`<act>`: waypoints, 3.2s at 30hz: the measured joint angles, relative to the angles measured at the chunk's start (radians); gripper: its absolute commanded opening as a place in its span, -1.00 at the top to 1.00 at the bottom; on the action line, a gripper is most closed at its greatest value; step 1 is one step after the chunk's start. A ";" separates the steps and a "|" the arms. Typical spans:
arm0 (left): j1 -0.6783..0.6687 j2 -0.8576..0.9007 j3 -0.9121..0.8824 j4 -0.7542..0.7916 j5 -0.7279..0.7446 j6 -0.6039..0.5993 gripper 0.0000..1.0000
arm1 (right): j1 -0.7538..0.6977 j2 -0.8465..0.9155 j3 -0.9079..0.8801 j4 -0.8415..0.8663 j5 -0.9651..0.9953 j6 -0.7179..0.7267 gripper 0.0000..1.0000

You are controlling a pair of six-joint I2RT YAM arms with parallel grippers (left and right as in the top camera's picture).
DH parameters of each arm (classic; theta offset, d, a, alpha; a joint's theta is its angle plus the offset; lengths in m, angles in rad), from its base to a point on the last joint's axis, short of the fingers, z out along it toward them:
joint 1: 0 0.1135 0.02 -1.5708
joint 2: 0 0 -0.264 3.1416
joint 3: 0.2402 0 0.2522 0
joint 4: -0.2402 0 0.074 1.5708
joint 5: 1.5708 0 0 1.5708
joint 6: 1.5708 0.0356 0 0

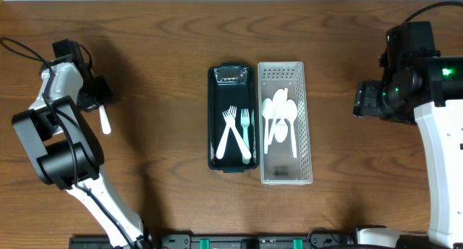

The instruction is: Pack container

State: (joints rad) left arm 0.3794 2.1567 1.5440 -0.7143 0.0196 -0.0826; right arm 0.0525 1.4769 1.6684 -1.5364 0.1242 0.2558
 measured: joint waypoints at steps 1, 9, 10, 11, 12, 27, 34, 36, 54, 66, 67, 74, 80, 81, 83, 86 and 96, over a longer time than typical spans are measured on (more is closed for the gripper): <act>0.000 0.000 0.000 0.000 0.000 0.000 0.63 | 0.000 0.000 0.000 -0.002 0.000 0.000 -0.53; 0.000 0.000 0.000 0.000 0.000 0.002 0.88 | 0.000 0.000 0.000 -0.004 0.000 0.000 -0.53; 0.000 0.000 0.000 0.000 0.000 0.002 0.88 | 0.000 0.000 0.000 -0.004 0.000 0.000 -0.53; 0.000 0.000 0.000 0.000 0.000 0.002 0.88 | 0.000 0.000 0.000 -0.004 0.000 0.000 -0.54; 0.000 0.000 0.000 -0.001 0.000 0.002 0.88 | 0.000 0.000 0.000 -0.004 0.000 0.000 -0.53; -0.229 -0.273 -0.003 -0.192 -0.004 0.002 0.89 | 0.000 0.000 0.000 0.060 0.000 0.000 -0.61; -0.573 -0.567 -0.002 -0.249 0.002 -0.045 0.88 | 0.000 0.000 -0.001 0.088 0.000 0.000 -0.62; -0.664 -0.602 -0.002 -0.250 0.004 -0.078 0.88 | 0.000 0.000 -0.001 0.092 0.000 0.000 -0.62; -0.989 -0.306 -0.002 -0.250 0.003 -0.237 0.88 | 0.000 0.000 -0.002 0.102 0.000 -0.031 -0.64; -0.988 -0.238 -0.003 -0.236 0.000 -0.240 -0.50 | 0.000 0.000 -0.002 0.102 0.000 -0.033 -0.65; -0.985 -0.238 -0.003 -0.235 -0.001 -0.237 -0.60 | 0.000 0.000 -0.002 0.103 0.000 -0.034 -0.66; -0.927 -0.274 -0.003 -0.230 -0.024 -0.235 -0.88 | 0.000 0.000 -0.002 0.189 -0.025 -0.050 -0.86; -0.806 -0.430 -0.003 -0.190 -0.126 -0.231 -0.96 | 0.015 0.003 -0.003 0.454 -0.085 -0.105 -0.98; -0.772 -0.463 -0.003 -0.178 -0.150 -0.232 -0.96 | 0.022 0.007 -0.003 0.504 -0.089 -0.119 -0.98; -0.713 -0.505 -0.003 -0.151 -0.185 -0.232 -0.96 | 0.035 0.024 -0.002 0.599 -0.096 -0.157 -0.99; -0.617 -0.532 -0.003 -0.116 -0.218 -0.232 -0.96 | 0.047 0.071 -0.002 0.700 -0.104 -0.192 -0.99; -0.389 -0.528 -0.003 -0.167 -0.246 -0.232 -0.96 | 0.045 0.141 -0.006 0.803 -0.087 -0.239 -0.98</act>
State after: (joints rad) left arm -0.0101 1.6287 1.5414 -0.8810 -0.2260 -0.3149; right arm 0.0975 1.6180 1.6623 -0.7334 0.0372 0.0170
